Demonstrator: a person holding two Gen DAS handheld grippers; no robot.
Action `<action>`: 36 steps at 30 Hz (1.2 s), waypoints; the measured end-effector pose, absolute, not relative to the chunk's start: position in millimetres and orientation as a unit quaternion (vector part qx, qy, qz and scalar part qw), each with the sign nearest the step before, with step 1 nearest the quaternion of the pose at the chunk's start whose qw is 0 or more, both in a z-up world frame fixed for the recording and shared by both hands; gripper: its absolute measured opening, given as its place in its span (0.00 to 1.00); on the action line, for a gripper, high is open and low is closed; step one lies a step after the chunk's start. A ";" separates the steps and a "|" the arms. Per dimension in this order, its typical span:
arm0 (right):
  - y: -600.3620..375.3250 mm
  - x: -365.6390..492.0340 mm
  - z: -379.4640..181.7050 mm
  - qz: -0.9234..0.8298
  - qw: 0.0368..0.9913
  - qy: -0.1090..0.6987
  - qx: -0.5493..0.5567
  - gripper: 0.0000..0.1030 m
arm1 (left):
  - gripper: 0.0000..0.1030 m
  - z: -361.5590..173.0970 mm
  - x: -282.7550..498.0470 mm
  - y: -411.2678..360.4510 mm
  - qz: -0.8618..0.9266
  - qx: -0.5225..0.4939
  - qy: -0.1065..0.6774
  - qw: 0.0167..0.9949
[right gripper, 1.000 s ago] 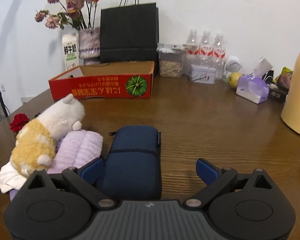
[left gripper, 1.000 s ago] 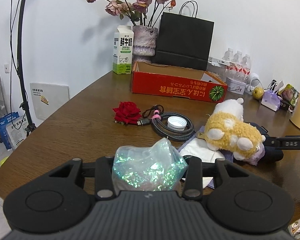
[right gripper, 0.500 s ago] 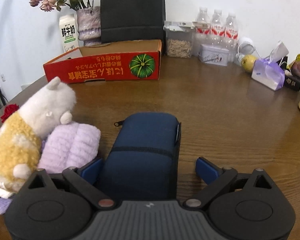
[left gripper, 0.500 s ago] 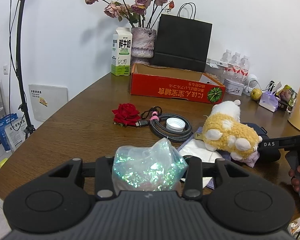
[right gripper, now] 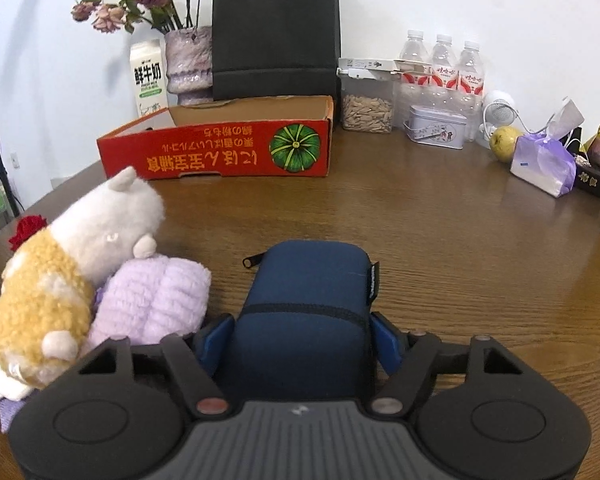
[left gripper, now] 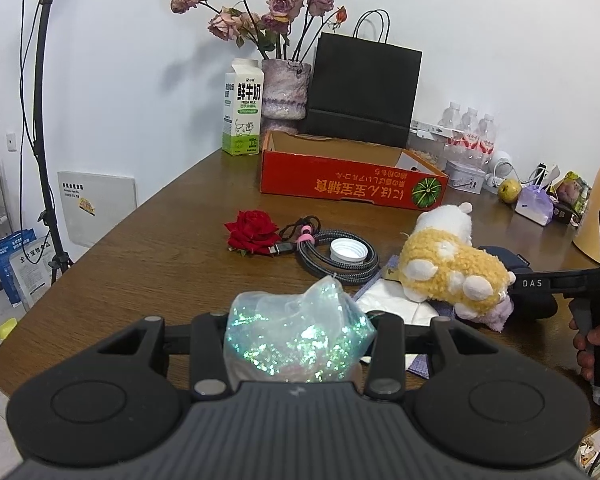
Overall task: Organize objects
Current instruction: 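Grasp the navy blue pouch with the right gripper while the left gripper holds the bag, then carry the bag and pouch with both grippers over the red cardboard box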
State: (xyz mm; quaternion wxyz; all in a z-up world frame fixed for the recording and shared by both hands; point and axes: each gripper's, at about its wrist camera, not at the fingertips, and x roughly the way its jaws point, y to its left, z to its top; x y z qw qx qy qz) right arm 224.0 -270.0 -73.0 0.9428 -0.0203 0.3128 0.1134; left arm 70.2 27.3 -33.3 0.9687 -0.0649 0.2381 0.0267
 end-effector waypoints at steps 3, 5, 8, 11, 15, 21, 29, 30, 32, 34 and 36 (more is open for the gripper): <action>-270.8 219.6 -70.8 0.112 0.947 0.299 -0.021 0.63 | 0.41 -32.2 68.0 28.8 0.029 -0.066 0.237 0.969; -271.0 215.8 -68.3 0.110 0.951 0.287 -0.025 0.62 | 0.41 -31.9 67.3 29.1 0.029 -0.066 0.236 0.969; -270.0 207.3 -63.3 0.108 0.959 0.259 -0.032 0.62 | 0.41 -30.7 65.6 29.9 0.028 -0.066 0.235 0.969; -270.3 198.9 -58.3 0.102 0.967 0.231 -0.036 0.61 | 0.41 -28.6 63.7 29.4 0.027 -0.066 0.232 0.970; -270.0 187.9 -53.4 0.095 0.976 0.194 -0.038 0.61 | 0.41 -26.4 64.0 26.5 0.024 -0.064 0.229 0.971; -270.7 180.4 -49.8 0.099 0.981 0.164 -0.039 0.61 | 0.41 -12.5 73.0 15.2 0.009 -0.057 0.214 0.975; -263.5 174.5 -39.7 0.128 0.980 0.150 -0.039 0.61 | 0.40 9.1 96.3 2.2 -0.004 -0.048 0.191 0.980; -262.1 174.1 -36.6 0.132 0.979 0.149 -0.039 0.61 | 0.40 11.6 99.6 0.6 -0.006 -0.047 0.188 0.981; -258.9 174.2 -30.5 0.135 0.979 0.145 -0.041 0.61 | 0.40 16.1 105.6 -2.3 -0.011 -0.046 0.183 0.982; -257.3 176.7 -25.2 0.137 0.980 0.142 -0.041 0.61 | 0.40 20.3 112.1 -5.3 -0.015 -0.045 0.179 0.983; -255.9 180.0 -20.1 0.138 0.980 0.140 -0.039 0.61 | 0.40 24.4 119.0 -6.6 -0.013 -0.049 0.175 0.983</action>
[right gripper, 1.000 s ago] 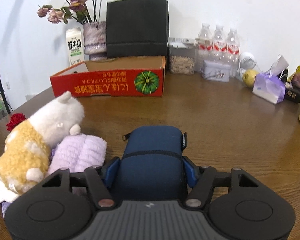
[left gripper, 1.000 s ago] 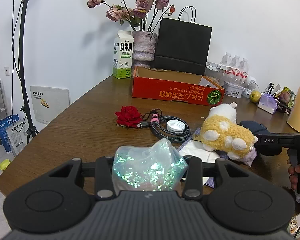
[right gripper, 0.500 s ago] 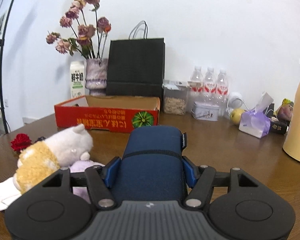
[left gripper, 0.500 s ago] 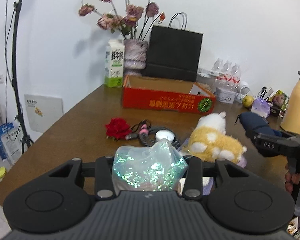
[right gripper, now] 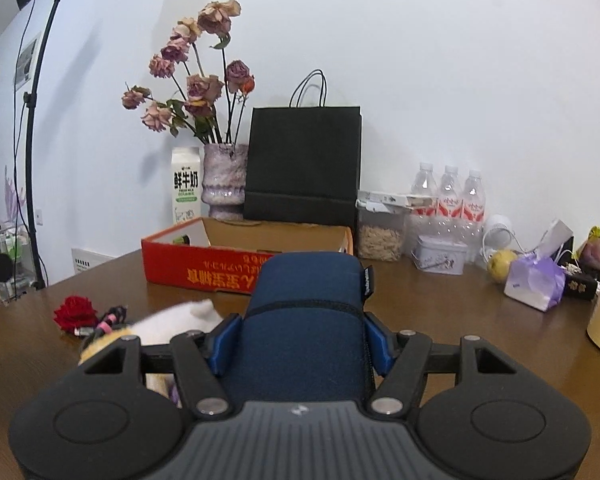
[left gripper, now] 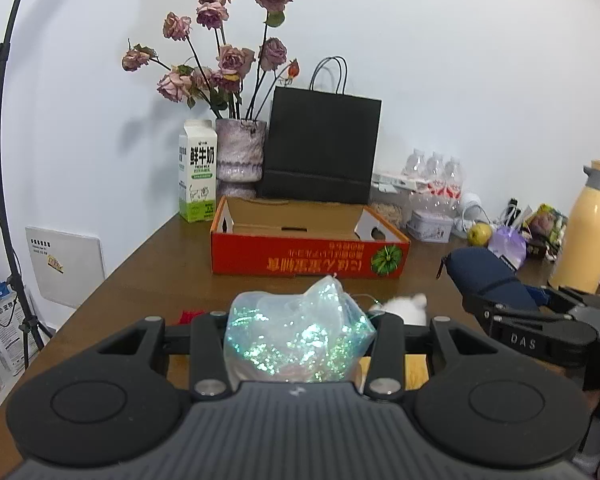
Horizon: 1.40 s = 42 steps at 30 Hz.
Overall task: Organize objects
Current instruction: 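Carry the bag and pouch with both grippers over the red cardboard box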
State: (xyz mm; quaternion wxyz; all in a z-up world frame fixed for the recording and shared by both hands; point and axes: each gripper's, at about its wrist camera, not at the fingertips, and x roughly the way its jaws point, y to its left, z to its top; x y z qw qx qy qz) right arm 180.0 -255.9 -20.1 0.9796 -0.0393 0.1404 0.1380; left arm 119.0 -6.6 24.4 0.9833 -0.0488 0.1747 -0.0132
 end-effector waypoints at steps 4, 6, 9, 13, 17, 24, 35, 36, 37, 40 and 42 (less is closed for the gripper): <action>-252.7 188.7 -9.1 0.144 0.979 0.136 -0.042 0.61 | 0.40 32.7 134.4 -8.2 -0.013 -0.055 0.167 0.984; -250.9 194.0 -3.8 0.150 0.979 0.135 -0.041 0.61 | 0.40 37.0 142.7 -9.9 -0.010 -0.054 0.162 0.985; -248.6 204.4 3.1 0.166 0.976 0.139 -0.032 0.61 | 0.40 42.8 155.5 -14.6 -0.009 -0.049 0.154 0.987; -241.9 218.9 8.4 0.173 0.975 0.137 -0.033 0.61 | 0.40 45.4 171.0 -20.1 -0.013 -0.047 0.152 0.987; -234.8 233.4 11.0 0.181 0.973 0.137 -0.030 0.61 | 0.40 46.2 189.1 -24.3 -0.015 -0.047 0.153 0.987; -222.7 260.5 15.5 0.191 0.972 0.134 -0.026 0.61 | 0.40 49.0 226.3 -26.2 -0.013 -0.050 0.153 0.987; -209.0 301.4 22.2 0.191 0.973 0.126 -0.010 0.61 | 0.40 52.1 282.6 -27.7 -0.004 -0.066 0.155 0.986; -207.5 305.2 22.8 0.190 0.974 0.124 -0.009 0.61 | 0.40 51.7 287.3 -27.7 -0.004 -0.070 0.156 0.985; -206.2 308.5 23.4 0.190 0.974 0.124 -0.008 0.61 | 0.40 51.4 292.6 -27.9 -0.003 -0.072 0.157 0.985; -202.3 319.7 24.5 0.191 0.974 0.122 -0.005 0.61 | 0.40 51.5 306.7 -27.1 0.001 -0.076 0.157 0.985; -200.0 326.3 25.8 0.192 0.974 0.121 -0.006 0.61 | 0.40 51.6 316.4 -24.6 0.006 -0.081 0.158 0.984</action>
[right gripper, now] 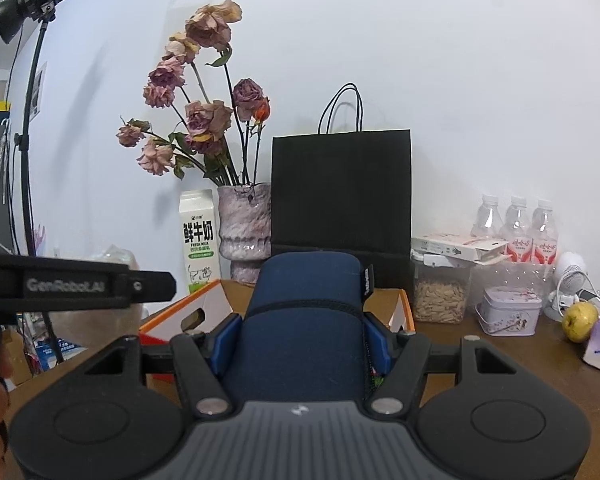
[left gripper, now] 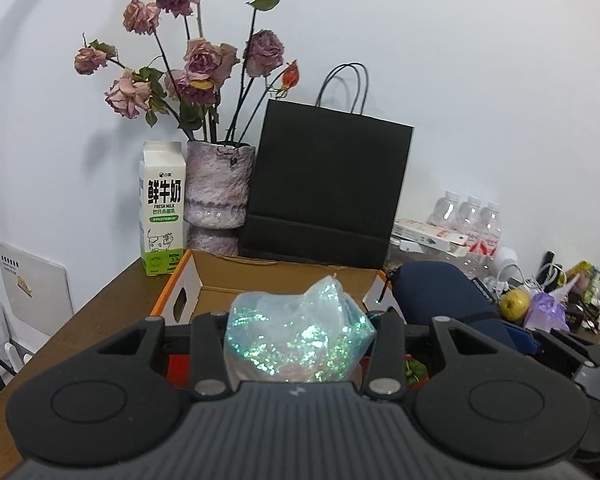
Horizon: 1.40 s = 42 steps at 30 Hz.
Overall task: Organize objects
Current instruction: 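Carry the bag and pouch with both grippers over the red cardboard box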
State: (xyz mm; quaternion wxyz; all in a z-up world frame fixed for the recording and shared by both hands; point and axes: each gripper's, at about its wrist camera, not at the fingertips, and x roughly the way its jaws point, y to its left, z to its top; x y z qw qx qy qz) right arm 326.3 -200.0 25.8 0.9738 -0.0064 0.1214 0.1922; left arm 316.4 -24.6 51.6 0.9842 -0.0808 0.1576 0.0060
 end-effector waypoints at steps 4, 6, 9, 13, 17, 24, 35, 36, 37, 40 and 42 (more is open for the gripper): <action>-197.6 339.6 28.9 0.197 0.973 0.119 -0.004 0.61 | 0.40 54.4 334.3 -16.6 0.019 -0.089 0.160 0.983; -197.1 346.6 30.7 0.199 0.973 0.118 0.000 0.61 | 0.40 56.7 341.5 -11.7 0.024 -0.095 0.156 0.983; -196.4 357.4 33.9 0.203 0.972 0.117 0.005 0.61 | 0.40 59.4 354.1 -5.3 0.028 -0.107 0.153 0.982; -195.7 372.3 38.0 0.208 0.971 0.119 0.012 0.61 | 0.40 60.6 370.5 -1.4 0.029 -0.114 0.155 0.981; -193.9 386.7 40.1 0.212 0.969 0.124 0.017 0.61 | 0.40 59.5 386.9 2.9 0.031 -0.121 0.162 0.979; -187.3 416.2 34.6 0.216 0.966 0.143 0.023 0.61 | 0.40 52.2 413.7 13.3 0.045 -0.129 0.179 0.974; -179.9 457.3 15.5 0.207 0.962 0.177 0.022 0.61 | 0.40 33.9 456.6 23.5 0.065 -0.129 0.220 0.965; -179.9 461.4 13.2 0.205 0.962 0.181 0.022 0.61 | 0.40 31.5 460.7 23.9 0.065 -0.129 0.225 0.963; -179.9 465.0 11.1 0.203 0.961 0.184 0.022 0.61 | 0.40 29.3 464.1 24.0 0.064 -0.130 0.230 0.962; -180.0 476.9 3.3 0.197 0.960 0.197 0.024 0.61 | 0.40 21.6 474.2 22.8 0.066 -0.130 0.243 0.959; -179.7 483.4 -1.7 0.193 0.959 0.204 0.024 0.61 | 0.40 16.2 480.2 21.5 0.069 -0.128 0.250 0.957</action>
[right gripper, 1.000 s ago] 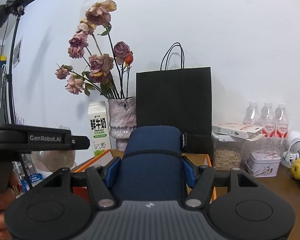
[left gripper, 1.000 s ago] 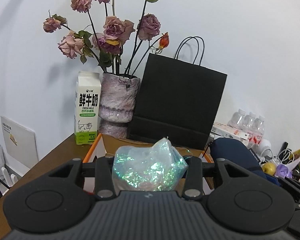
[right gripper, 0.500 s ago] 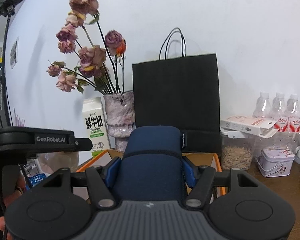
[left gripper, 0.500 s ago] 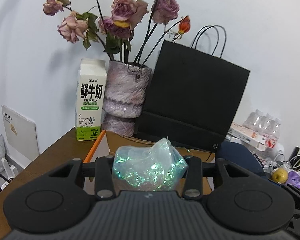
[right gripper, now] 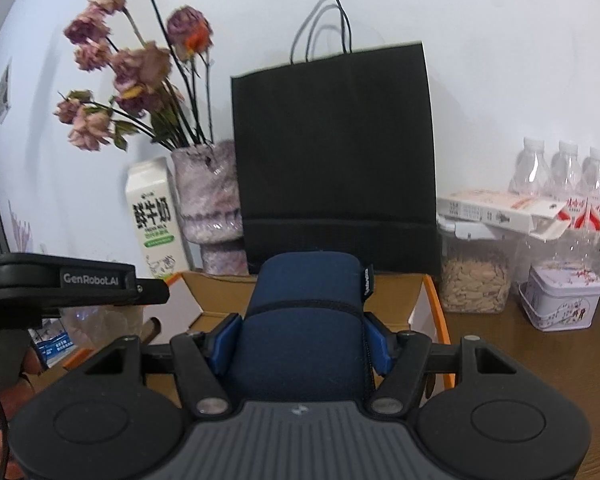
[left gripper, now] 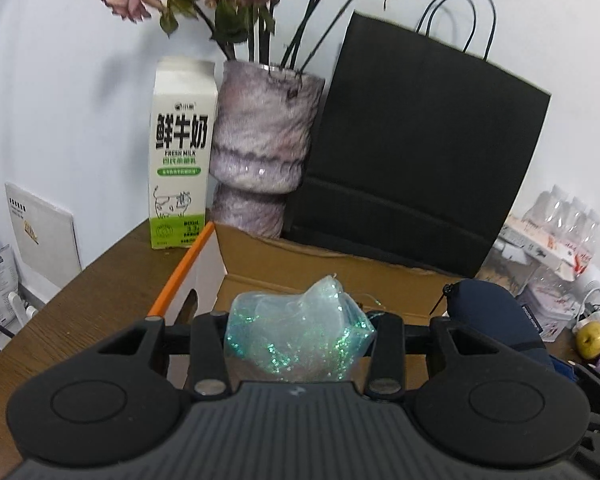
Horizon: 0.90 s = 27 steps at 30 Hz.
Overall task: Organize objects
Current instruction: 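Carry the bag and pouch with both grippers over the red cardboard box, then open both grippers to drop the bag and pouch into the box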
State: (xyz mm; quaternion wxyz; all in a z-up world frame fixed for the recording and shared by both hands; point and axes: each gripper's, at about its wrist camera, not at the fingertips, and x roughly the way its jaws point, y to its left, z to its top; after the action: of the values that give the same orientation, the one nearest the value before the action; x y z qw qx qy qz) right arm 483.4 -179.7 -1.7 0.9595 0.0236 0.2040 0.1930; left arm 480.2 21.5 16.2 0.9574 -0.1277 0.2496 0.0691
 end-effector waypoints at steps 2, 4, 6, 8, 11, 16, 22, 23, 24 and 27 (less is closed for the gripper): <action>-179.2 488.7 -6.5 0.191 0.959 0.209 0.024 0.61 | 0.40 10.8 485.4 20.3 0.071 -0.126 0.254 0.956; -178.5 491.7 -10.8 0.191 0.958 0.212 0.023 0.61 | 0.40 6.1 488.6 18.2 0.074 -0.123 0.255 0.956; -176.4 493.6 -14.8 0.190 0.958 0.214 0.019 0.61 | 0.40 2.4 490.4 16.5 0.074 -0.120 0.254 0.957; -174.5 495.3 -18.0 0.190 0.957 0.217 0.016 0.61 | 0.41 -0.8 492.3 15.0 0.079 -0.115 0.254 0.957; -172.4 498.0 -22.6 0.190 0.956 0.224 0.012 0.61 | 0.42 -4.2 494.2 14.8 0.081 -0.113 0.255 0.957; -172.4 501.0 -25.8 0.183 0.956 0.230 0.009 0.72 | 0.83 -2.1 493.3 15.5 0.090 -0.117 0.249 0.957; -172.6 495.4 -20.3 0.172 0.962 0.211 0.003 1.00 | 1.00 3.5 486.4 10.8 0.099 -0.107 0.227 0.963; -172.5 495.4 -20.4 0.171 0.962 0.212 0.002 1.00 | 1.00 3.8 485.9 10.0 0.099 -0.106 0.226 0.963; -172.2 495.3 -20.5 0.170 0.962 0.212 0.000 1.00 | 1.00 4.1 485.6 9.3 0.099 -0.104 0.226 0.964; -172.3 494.7 -20.5 0.169 0.962 0.213 -0.001 1.00 | 1.00 5.2 484.4 9.1 0.098 -0.104 0.224 0.964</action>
State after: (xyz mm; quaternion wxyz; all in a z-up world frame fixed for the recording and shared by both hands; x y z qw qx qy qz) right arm 494.7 -172.3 -20.5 0.9624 -0.0005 0.2127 0.1691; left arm 484.4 9.1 5.2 0.9639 -0.1042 0.2245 0.0980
